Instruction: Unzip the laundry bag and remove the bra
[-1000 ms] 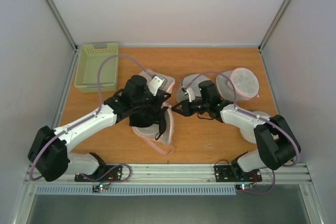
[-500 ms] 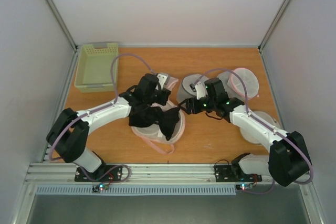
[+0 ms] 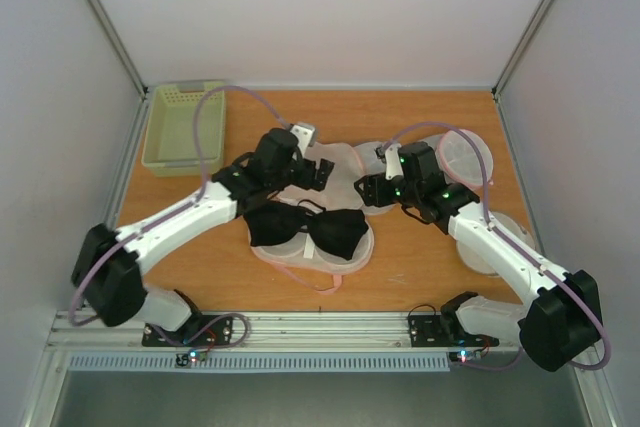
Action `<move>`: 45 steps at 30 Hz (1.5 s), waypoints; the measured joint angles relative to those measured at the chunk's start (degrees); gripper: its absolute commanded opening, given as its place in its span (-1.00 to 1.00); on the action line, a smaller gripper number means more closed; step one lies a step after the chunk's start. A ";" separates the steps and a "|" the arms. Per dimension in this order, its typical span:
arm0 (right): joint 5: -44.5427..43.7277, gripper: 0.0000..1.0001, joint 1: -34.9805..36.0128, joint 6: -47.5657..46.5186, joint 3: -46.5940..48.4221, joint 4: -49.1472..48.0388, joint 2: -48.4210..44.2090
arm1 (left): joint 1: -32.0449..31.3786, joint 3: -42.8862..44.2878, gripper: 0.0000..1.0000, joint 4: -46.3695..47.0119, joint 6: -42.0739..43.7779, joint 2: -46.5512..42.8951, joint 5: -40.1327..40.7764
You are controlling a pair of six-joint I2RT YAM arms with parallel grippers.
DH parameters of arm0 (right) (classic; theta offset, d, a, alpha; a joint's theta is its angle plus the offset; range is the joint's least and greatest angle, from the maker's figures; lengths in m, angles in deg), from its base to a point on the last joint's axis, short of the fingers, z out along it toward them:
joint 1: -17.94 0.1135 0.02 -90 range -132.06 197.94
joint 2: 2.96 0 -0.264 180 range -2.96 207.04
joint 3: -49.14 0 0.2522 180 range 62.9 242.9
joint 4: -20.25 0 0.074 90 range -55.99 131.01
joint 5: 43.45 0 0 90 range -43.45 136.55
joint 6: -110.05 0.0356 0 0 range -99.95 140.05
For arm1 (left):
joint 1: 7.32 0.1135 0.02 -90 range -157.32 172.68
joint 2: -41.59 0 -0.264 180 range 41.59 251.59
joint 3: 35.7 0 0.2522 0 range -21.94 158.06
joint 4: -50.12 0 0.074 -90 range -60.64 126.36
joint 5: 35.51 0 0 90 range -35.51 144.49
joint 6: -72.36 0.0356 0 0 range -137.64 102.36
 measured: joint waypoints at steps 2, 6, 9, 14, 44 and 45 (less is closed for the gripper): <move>-0.09 0.44 0.00 0.00 0.00 0.20 0.00 | 0.42 -0.07 0.99 -2.56 0.07 -4.50 2.21; 0.07 0.45 0.07 -0.04 0.00 0.20 0.00 | 4.63 -2.97 0.87 -7.76 -3.82 -13.60 4.02; 0.09 0.45 0.11 -0.20 0.00 0.20 0.00 | 10.01 -9.86 0.73 -11.26 -10.58 -20.35 5.01; 0.31 0.47 0.35 -0.35 0.00 0.15 0.00 | 15.21 -21.88 0.83 -13.53 -21.66 -23.32 2.89; 5.16 0.43 3.45 2.08 -5.99 -0.87 3.08 | 22.47 -30.97 -0.57 6.21 -30.16 -12.59 -10.60; 5.31 0.44 3.74 2.69 -6.86 -0.72 3.06 | 22.47 -30.97 -0.65 6.03 -30.05 -12.63 -10.62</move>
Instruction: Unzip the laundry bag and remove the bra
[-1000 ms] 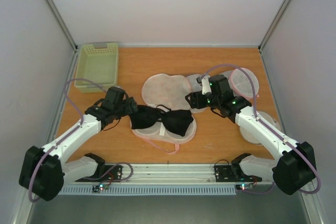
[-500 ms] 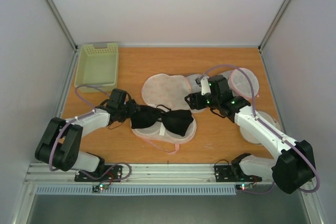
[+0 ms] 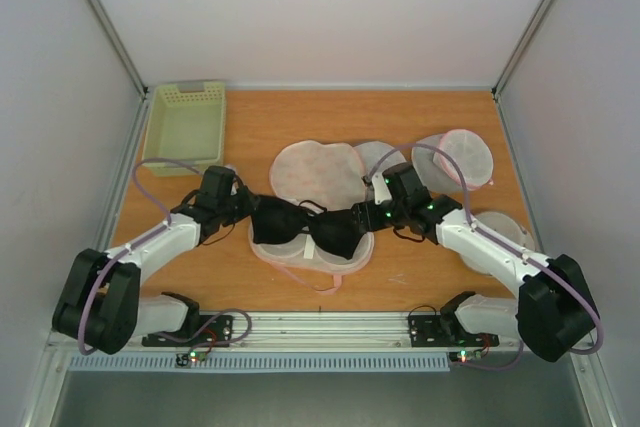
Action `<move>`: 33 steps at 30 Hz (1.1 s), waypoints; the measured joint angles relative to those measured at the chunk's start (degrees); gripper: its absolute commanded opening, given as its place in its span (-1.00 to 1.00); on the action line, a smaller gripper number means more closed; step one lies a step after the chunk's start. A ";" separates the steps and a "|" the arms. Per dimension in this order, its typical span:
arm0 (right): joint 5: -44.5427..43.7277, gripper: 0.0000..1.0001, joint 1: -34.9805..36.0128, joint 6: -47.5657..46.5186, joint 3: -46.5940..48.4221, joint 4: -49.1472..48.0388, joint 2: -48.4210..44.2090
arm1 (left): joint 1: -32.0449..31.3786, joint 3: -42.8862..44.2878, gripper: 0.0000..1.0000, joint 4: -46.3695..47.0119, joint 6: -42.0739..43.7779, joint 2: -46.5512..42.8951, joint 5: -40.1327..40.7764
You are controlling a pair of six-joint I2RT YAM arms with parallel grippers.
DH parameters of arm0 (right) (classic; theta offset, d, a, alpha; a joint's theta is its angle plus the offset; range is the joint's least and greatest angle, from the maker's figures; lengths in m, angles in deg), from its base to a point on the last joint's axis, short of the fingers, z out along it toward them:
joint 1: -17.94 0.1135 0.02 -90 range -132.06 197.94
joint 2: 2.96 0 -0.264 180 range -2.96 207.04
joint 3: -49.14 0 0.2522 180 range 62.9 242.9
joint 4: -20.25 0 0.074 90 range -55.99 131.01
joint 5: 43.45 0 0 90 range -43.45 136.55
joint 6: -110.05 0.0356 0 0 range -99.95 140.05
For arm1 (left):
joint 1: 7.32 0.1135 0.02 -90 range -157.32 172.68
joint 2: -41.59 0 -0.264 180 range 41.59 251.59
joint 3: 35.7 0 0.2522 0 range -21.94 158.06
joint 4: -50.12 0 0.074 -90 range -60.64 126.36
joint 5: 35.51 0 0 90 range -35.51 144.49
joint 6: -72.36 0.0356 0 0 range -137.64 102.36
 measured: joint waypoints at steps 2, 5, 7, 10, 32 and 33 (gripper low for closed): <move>0.26 0.45 0.35 1.31 -1.53 0.28 -0.35 | 0.00 0.00 -0.77 -0.35 0.42 0.00 -0.07; 0.79 0.46 0.35 3.32 -3.43 0.31 -1.09 | 0.00 0.00 -0.89 -0.83 0.70 -0.13 -0.22; 1.42 0.45 0.35 4.46 -4.59 -0.13 -1.09 | 0.00 0.00 -0.94 -0.92 0.94 -0.48 -0.44; 2.95 0.45 0.35 6.40 -6.16 -0.81 -0.39 | -0.13 0.00 -0.98 -1.11 1.22 -1.53 -0.57; 8.90 -0.95 0.37 12.72 -6.93 -10.10 8.33 | -2.51 -1.09 -0.99 -1.49 1.33 -3.15 -1.22; 8.46 -0.96 0.50 12.63 -5.99 -9.79 8.46 | -2.82 -1.18 -0.99 -1.49 1.29 -3.17 -1.49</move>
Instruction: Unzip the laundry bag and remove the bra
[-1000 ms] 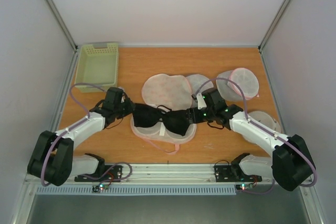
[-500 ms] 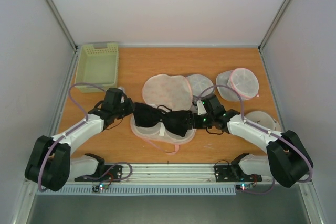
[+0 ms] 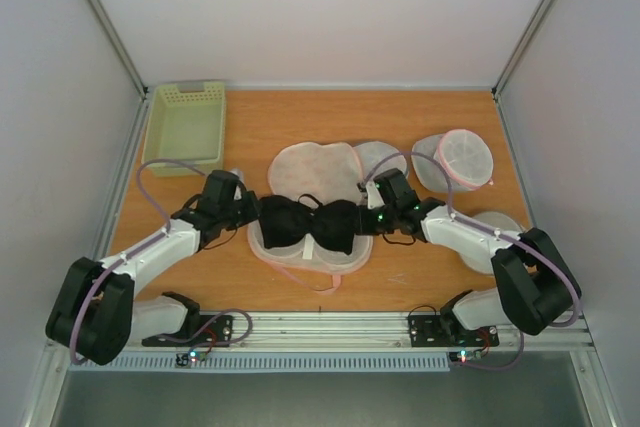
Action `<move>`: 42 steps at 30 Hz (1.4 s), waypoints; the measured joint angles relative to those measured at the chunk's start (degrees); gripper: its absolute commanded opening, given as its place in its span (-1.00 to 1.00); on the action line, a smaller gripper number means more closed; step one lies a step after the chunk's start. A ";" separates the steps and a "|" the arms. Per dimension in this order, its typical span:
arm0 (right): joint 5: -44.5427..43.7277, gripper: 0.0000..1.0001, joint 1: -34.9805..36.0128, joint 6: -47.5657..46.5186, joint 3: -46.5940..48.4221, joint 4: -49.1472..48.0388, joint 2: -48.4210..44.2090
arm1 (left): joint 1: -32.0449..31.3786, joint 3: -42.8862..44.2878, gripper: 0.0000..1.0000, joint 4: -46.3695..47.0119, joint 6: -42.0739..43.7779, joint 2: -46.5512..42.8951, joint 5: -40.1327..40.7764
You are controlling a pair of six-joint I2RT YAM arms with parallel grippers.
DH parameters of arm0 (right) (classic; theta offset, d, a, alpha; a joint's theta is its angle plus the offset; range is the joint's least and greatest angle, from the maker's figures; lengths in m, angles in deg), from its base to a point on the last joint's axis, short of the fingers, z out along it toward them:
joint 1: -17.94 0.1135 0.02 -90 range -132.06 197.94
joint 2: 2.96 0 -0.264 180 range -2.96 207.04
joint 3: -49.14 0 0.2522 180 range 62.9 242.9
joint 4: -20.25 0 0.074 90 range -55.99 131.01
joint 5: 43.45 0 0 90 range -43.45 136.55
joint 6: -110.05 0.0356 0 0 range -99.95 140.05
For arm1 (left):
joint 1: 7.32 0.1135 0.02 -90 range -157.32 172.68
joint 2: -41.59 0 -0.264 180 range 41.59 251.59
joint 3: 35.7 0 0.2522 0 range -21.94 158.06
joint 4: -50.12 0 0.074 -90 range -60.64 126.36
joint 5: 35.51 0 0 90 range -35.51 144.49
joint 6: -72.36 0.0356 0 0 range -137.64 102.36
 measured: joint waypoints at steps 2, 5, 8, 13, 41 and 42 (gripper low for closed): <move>-1.81 -0.96 0.87 -1.07 2.64 1.57 0.00 | -0.70 -0.07 -0.99 0.07 -0.04 0.00 -0.35; -6.91 -0.96 5.22 -3.78 9.05 5.01 0.13 | -1.95 -0.63 -0.99 1.09 -0.28 -0.26 -1.22; -12.09 -0.94 12.72 -6.73 16.85 7.15 1.46 | -2.08 -1.42 -0.99 2.34 -1.09 -0.46 -1.73; -18.16 -0.92 20.94 -10.93 25.11 8.66 7.39 | -2.08 -3.19 -0.99 4.61 -2.51 -0.55 -2.78; -18.16 -0.26 26.71 -18.47 27.21 1.55 24.30 | -2.08 -8.09 0.54 17.55 -5.99 4.07 -8.22; -17.75 -0.26 26.71 -18.51 26.82 1.09 24.26 | -2.10 -7.78 0.43 18.21 -5.81 5.57 -8.74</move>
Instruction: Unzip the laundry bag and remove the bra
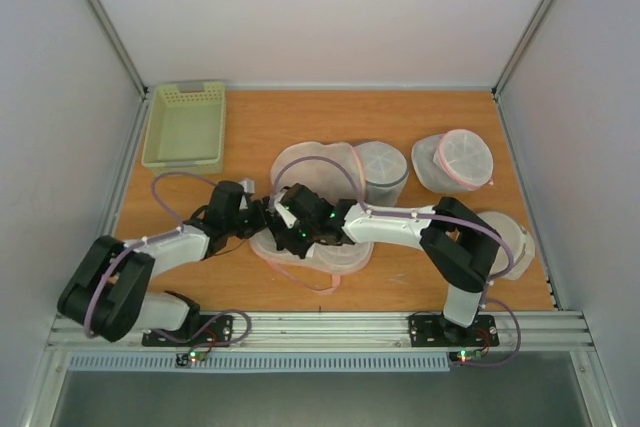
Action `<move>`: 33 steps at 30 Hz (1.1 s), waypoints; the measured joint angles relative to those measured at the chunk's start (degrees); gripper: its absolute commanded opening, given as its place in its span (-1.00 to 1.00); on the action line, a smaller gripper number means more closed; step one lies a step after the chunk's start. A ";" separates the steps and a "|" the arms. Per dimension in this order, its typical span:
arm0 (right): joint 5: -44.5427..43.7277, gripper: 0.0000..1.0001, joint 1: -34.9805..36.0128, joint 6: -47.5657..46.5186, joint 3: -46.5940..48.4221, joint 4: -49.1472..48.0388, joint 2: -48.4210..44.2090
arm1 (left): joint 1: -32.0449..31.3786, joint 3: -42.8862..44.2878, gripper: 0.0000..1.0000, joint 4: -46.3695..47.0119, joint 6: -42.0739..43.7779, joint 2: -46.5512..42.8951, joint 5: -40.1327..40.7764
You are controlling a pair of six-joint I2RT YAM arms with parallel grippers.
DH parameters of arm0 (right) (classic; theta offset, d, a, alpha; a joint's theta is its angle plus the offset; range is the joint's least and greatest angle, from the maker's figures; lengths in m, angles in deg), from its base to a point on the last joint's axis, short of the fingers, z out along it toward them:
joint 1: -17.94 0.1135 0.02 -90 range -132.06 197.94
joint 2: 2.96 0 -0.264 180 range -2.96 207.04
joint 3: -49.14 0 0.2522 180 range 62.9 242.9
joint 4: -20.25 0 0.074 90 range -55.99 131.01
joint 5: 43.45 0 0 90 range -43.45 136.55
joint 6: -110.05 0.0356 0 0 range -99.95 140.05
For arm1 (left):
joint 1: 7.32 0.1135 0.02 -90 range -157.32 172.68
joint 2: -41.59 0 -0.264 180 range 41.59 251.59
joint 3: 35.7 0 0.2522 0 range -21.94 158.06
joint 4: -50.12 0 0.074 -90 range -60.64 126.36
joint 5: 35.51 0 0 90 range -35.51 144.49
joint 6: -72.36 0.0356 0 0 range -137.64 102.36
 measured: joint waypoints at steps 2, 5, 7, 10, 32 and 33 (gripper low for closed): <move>0.74 -0.26 0.02 0.00 -0.96 -0.92 -0.26 | 0.02 0.57 0.22 0.96 -0.17 2.34 -0.74; 1.44 -0.26 0.04 0.00 -1.99 -1.53 -0.92 | -0.04 0.74 -0.18 2.03 -0.02 3.87 -1.46; 1.68 -0.26 0.04 -0.02 -2.45 -1.86 -1.40 | -0.11 0.74 -0.52 2.32 0.79 3.91 -1.64; 1.81 -0.22 0.04 -0.04 -2.67 -2.38 -2.01 | -0.20 0.74 -0.97 3.06 1.25 3.91 -2.01; 2.67 0.31 -14.38 0.33 -5.57 2.10 -25.88 | -1.46 6.05 -0.99 -2.62 12.63 -7.04 -1.64; 2.47 0.31 -15.45 0.33 -6.27 2.64 -25.97 | -1.49 6.95 -0.99 -3.63 13.81 -7.43 -1.46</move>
